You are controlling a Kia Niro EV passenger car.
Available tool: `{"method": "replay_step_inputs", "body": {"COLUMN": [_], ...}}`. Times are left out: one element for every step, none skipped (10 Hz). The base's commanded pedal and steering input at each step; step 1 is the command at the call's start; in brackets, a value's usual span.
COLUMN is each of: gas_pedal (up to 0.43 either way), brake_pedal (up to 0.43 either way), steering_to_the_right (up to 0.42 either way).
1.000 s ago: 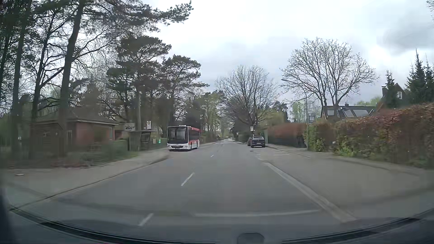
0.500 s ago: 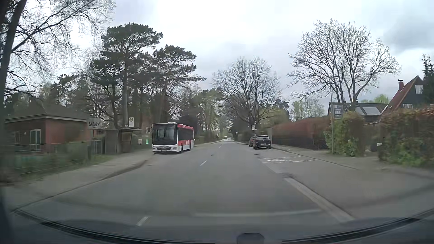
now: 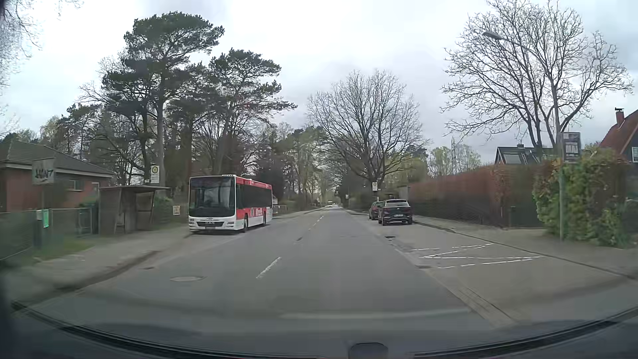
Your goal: Follow the waypoints while adhering to traffic rules and regulations
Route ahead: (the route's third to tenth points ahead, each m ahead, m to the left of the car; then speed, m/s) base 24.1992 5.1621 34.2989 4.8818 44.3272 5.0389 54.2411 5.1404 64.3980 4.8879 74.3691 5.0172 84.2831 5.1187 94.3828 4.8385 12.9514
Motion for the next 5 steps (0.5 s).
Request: {"method": "replay_step_inputs", "body": {"gas_pedal": [0.177, 0.177, 0.169, 0.169, 0.169], "brake_pedal": [0.0, 0.0, 0.0, 0.0, 0.0], "steering_to_the_right": [0.001, 0.001, 0.001, 0.0, -0.001]}}
